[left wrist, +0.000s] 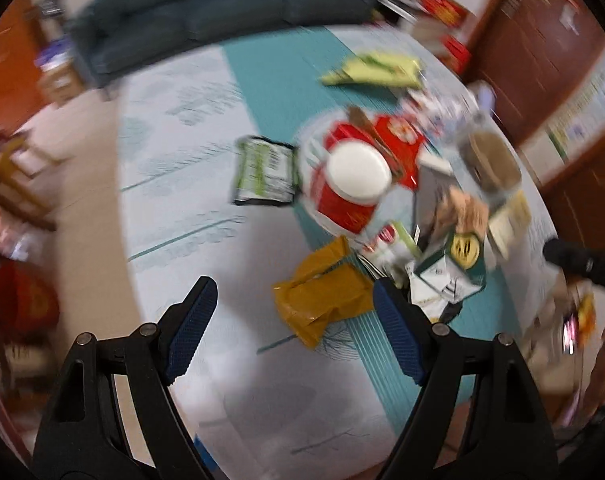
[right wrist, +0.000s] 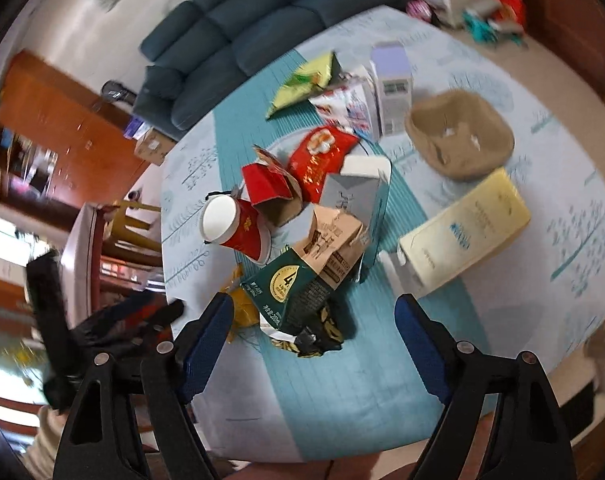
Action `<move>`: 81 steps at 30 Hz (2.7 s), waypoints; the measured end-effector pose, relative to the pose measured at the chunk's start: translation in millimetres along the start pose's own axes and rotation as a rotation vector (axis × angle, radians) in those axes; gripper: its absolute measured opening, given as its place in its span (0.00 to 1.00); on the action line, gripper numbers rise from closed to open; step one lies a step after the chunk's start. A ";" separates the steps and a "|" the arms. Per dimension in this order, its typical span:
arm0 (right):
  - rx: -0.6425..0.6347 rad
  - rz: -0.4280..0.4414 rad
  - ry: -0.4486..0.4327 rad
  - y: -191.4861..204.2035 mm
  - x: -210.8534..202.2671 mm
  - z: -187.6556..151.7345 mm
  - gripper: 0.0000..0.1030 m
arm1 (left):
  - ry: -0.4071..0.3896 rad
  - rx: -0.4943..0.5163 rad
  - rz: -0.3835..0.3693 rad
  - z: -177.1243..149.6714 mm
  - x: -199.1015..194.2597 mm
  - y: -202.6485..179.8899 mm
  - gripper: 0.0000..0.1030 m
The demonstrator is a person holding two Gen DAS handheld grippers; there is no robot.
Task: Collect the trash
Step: 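Grasp the yellow snack bag with the left tool while the right grasps the milk carton, then carry the yellow bag in the left tool and milk carton in the right tool to the bin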
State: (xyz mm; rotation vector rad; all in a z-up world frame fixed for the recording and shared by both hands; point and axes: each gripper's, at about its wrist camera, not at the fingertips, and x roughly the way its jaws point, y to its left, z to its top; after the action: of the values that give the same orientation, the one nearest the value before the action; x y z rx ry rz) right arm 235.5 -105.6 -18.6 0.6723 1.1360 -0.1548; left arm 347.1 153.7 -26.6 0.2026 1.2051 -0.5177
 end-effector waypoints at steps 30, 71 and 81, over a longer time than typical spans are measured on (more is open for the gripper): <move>0.379 0.140 0.191 -15.8 99.9 22.4 0.61 | 0.213 0.178 -0.016 -4.3 106.6 -5.1 0.10; -0.225 0.036 -0.060 -133.9 -125.4 -110.3 0.37 | -0.058 0.130 -0.197 -107.6 -65.0 -193.9 0.09; -0.356 0.099 0.099 -236.9 -117.1 -144.5 0.37 | -0.030 -0.086 -0.083 -187.8 -42.4 -304.6 0.09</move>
State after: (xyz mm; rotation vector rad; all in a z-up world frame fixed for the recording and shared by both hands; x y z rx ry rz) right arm -33.4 -237.3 -50.7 0.4209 1.1851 0.1641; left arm 31.8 -20.4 -17.6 0.0710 1.2076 -0.5383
